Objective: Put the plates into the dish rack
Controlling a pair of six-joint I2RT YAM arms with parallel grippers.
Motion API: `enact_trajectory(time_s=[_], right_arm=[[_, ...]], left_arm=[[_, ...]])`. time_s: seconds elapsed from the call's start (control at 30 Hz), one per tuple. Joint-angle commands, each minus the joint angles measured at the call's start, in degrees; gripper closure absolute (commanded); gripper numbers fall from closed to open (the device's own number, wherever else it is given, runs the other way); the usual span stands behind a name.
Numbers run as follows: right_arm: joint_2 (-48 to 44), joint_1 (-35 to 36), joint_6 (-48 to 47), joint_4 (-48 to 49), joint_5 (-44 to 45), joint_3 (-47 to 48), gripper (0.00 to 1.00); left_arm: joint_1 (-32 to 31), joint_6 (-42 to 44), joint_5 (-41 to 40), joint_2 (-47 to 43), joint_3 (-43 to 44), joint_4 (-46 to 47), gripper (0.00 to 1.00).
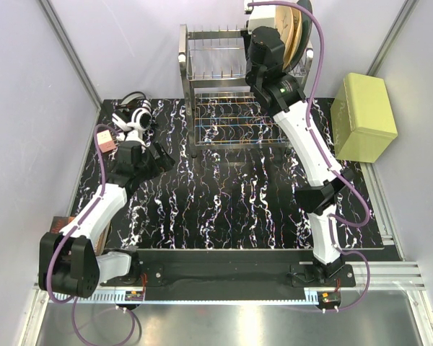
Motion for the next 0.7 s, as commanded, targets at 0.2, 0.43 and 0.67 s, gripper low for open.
enact_trajectory(time_s=[0.2, 0.43, 0.67], right_arm=[[-0.9, -1.8, -0.8, 9.9, -2.5, 6.5, 1.0], [-1.0, -3.1, -0.4, 10.2, -2.3, 5.1, 1.0], [-0.7, -4.5, 0.8, 9.1, -3.1, 3.8, 1.0]], left_arm=[[0.5, -0.6, 2.1, -0.7, -1.3, 4.4, 0.02], [0.5, -1.0, 2.3, -0.3, -1.6, 4.8, 0.02], [0.5, -1.0, 2.3, -0.3, -1.7, 4.8, 0.02]])
